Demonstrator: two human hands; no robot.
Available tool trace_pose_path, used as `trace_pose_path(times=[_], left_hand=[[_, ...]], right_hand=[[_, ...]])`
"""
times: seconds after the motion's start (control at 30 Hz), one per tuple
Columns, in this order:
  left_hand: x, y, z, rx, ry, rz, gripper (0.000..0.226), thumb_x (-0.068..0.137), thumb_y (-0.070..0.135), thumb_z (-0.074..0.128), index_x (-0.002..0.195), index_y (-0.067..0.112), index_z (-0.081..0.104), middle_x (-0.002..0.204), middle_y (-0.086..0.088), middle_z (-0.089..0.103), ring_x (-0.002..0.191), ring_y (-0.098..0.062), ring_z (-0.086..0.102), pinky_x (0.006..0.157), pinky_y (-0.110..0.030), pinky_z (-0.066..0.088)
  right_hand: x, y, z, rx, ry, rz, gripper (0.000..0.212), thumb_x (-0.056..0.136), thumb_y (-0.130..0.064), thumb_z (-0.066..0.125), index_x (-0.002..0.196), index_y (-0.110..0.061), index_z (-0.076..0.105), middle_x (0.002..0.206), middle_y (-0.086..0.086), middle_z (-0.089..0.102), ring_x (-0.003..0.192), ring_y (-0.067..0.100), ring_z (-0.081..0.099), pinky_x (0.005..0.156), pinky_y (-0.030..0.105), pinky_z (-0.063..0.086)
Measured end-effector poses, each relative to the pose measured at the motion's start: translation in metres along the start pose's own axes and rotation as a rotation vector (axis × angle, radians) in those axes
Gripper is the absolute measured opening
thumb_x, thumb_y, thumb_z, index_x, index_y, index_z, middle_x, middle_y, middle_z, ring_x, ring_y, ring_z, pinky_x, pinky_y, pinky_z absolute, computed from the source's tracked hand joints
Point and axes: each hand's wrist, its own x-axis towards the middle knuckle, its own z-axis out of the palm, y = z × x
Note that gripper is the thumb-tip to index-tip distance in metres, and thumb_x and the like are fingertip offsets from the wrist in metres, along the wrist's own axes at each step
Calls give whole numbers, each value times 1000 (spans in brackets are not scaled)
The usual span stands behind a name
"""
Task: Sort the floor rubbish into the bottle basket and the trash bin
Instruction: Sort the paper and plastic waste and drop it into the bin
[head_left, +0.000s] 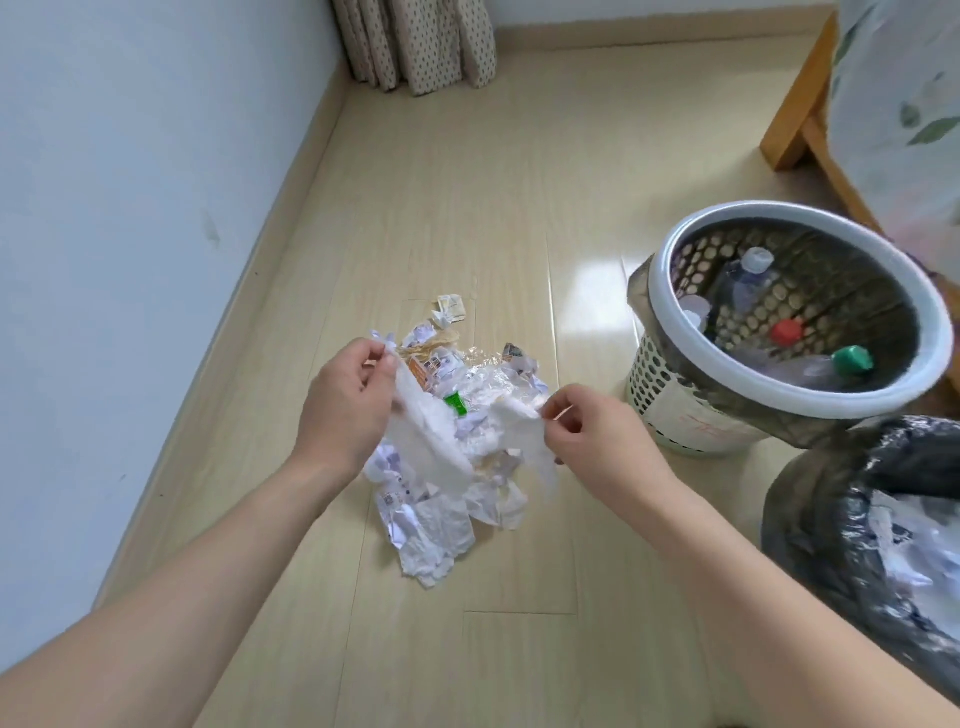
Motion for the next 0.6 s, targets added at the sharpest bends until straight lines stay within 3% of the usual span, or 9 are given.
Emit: trace_pose_path(times=[0.17,0.27,0.43,0.6], left_hand=[[-12,81,41,-169,-107,-8,11,98,12,53,91,17,59,55,-2,60,40,-12,54,46,-21,48],[-23,121,67,-216,-203,37,4,96,7,54,95,6,57,54,-6,61,45,-18,60,50,-28,48],[-41,184,117,-266,-388,181,7,94,-2,54,91,0,59,73,-4,65,54,-25,65,43,-30,45],[-65,233,169,-234,-497,325,7,92,-4,53,85,-1,55,74,-21,61,56,-21,64,48,-33,46]], right_hand=[[-24,28,-75,126,160,66,16,87,-14,59,83,-27,66,76,-5,69,66,11,67,65,30,53],[-36,50,-117,128,227,104,6,87,-23,66,81,-24,68,74,-3,69,69,13,66,74,37,57],[-67,93,-194,128,253,255,10,83,-26,67,80,-17,66,73,2,70,66,14,65,67,39,57],[-100,136,-254,56,318,382,6,81,-21,62,79,-15,64,77,6,68,68,22,66,62,38,57]])
